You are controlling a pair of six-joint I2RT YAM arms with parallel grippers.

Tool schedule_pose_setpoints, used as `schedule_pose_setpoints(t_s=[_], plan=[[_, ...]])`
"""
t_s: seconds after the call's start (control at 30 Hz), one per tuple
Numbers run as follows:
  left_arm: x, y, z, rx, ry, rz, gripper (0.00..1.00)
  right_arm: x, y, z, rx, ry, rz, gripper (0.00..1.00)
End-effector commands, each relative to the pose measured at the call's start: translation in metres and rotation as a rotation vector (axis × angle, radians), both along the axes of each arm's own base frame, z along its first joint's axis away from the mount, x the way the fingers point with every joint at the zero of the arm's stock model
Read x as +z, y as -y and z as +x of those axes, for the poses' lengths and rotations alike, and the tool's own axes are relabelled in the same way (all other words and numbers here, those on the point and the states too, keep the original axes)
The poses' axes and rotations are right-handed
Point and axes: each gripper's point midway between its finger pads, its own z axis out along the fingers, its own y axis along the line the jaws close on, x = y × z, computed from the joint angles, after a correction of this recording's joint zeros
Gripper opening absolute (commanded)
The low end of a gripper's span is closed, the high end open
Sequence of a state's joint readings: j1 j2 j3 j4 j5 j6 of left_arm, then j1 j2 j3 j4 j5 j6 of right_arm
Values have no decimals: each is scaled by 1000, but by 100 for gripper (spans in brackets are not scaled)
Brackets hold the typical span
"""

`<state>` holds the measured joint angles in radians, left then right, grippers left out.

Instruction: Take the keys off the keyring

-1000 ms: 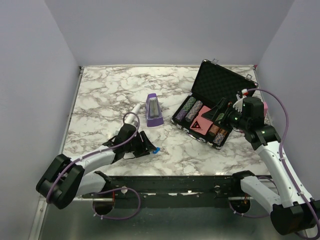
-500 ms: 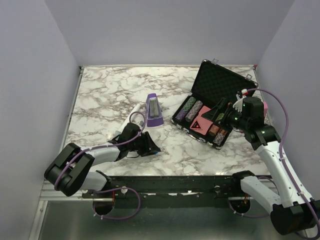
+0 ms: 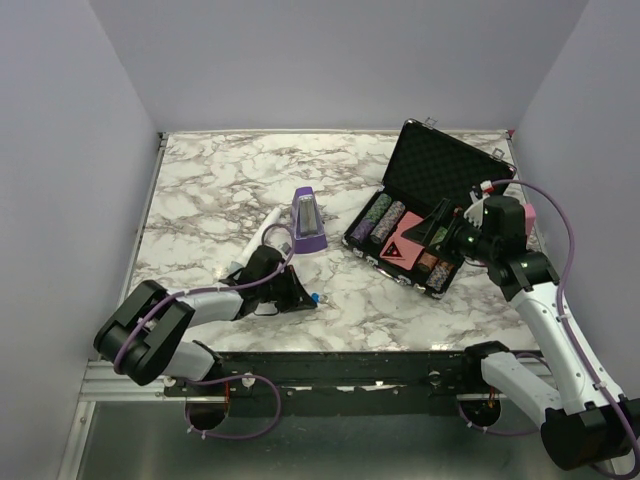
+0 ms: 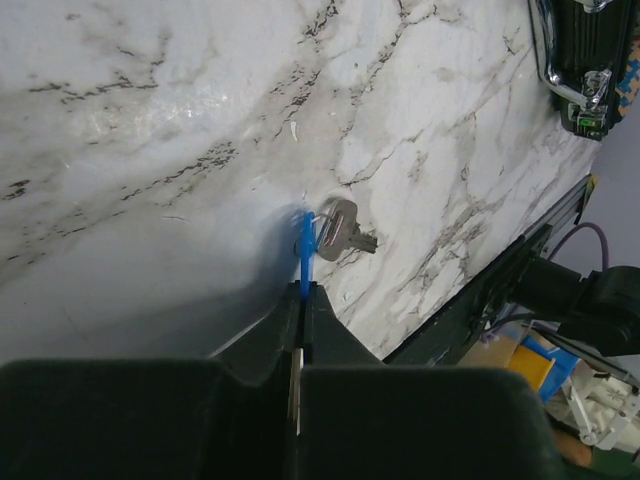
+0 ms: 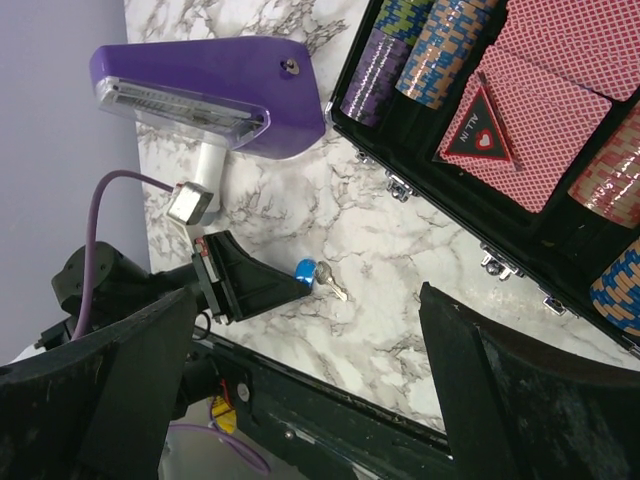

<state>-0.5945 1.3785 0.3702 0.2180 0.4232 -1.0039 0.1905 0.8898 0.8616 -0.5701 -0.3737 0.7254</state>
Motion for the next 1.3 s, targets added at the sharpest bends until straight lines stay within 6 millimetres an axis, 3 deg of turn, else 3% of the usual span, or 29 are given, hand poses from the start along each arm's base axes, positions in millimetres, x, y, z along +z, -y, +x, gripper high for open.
schedule_pose_setpoints(t_s=[0.0,0.27,0.47,0.57,0.73,0.87,1.0,1.27], plan=[[1,-2,-2,-25,12,35,0,-3,-7,-5,44,-5,24,100],[32,-8,-8,-20,43,39,0,9,-31,-16,174,23,153,100],[75,-14,-13,-2,96,22,0,30,-44,-24,234,98,273,100],[96,-18,-16,14,110,13,0,46,-48,-28,244,155,347,100],[137,-21,-17,34,144,-10,0,90,-56,-34,279,322,530,99],[170,-24,-17,66,157,-26,0,115,-66,-35,336,420,577,99],[207,-24,-16,88,186,-64,0,128,-96,-28,387,446,557,97],[261,-33,-21,174,155,-93,0,162,-161,-11,490,541,619,95]])
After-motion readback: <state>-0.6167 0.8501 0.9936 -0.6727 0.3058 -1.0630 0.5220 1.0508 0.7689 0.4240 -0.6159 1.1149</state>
